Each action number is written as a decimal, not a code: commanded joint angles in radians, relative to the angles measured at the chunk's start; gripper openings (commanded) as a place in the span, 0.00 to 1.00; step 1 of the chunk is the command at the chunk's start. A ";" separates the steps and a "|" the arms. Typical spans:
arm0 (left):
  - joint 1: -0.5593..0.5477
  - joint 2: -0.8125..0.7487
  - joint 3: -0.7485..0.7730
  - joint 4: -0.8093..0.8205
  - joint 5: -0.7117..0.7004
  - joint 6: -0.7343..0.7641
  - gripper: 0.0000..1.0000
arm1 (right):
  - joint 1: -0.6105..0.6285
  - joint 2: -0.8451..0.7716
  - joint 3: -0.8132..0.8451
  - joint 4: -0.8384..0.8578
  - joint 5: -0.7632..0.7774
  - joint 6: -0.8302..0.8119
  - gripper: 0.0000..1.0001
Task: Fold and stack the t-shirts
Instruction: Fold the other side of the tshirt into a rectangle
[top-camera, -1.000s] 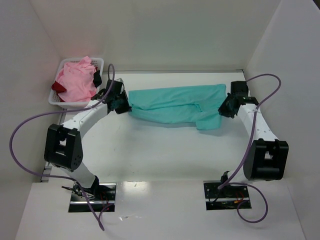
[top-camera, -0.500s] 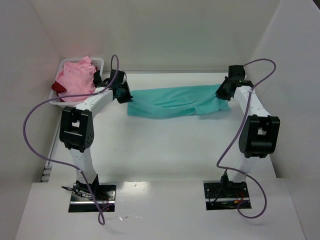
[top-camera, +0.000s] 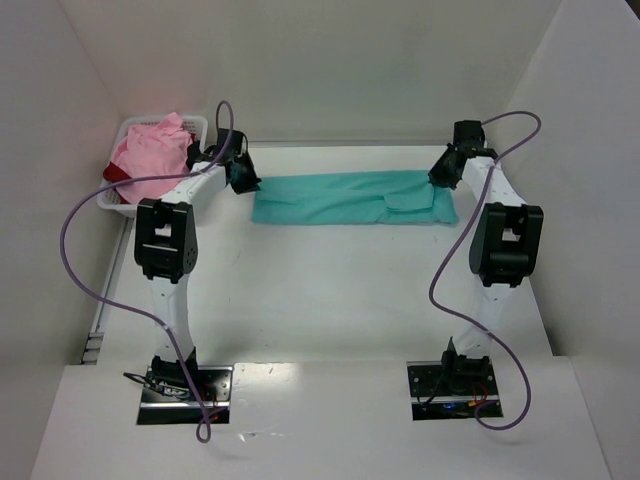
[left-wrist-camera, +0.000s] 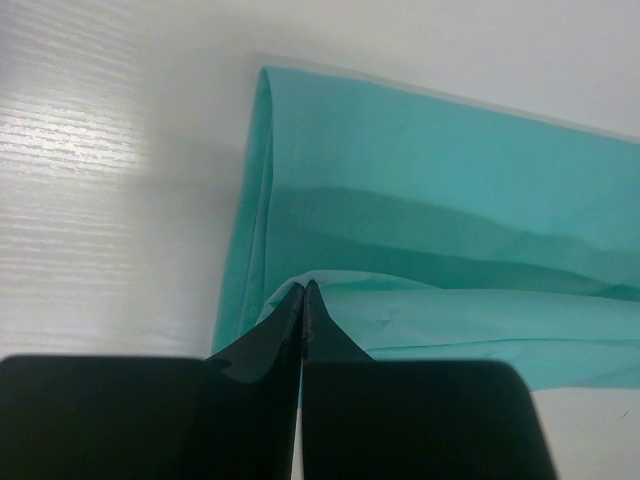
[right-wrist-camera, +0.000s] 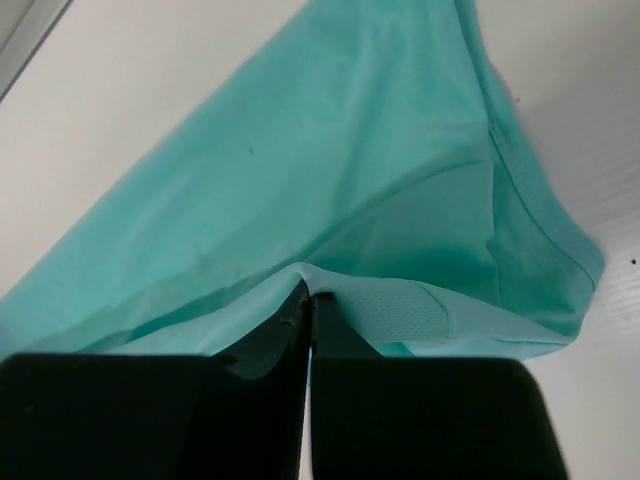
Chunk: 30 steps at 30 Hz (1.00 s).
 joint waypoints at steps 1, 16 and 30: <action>0.010 0.023 0.066 0.005 0.011 0.018 0.00 | -0.006 0.025 0.083 0.038 -0.011 0.005 0.00; 0.037 0.075 0.056 -0.004 0.002 0.009 0.01 | -0.006 0.197 0.198 0.038 -0.029 -0.037 0.06; 0.047 0.020 0.094 -0.004 -0.008 0.018 0.46 | -0.006 0.197 0.244 0.065 -0.039 -0.112 0.65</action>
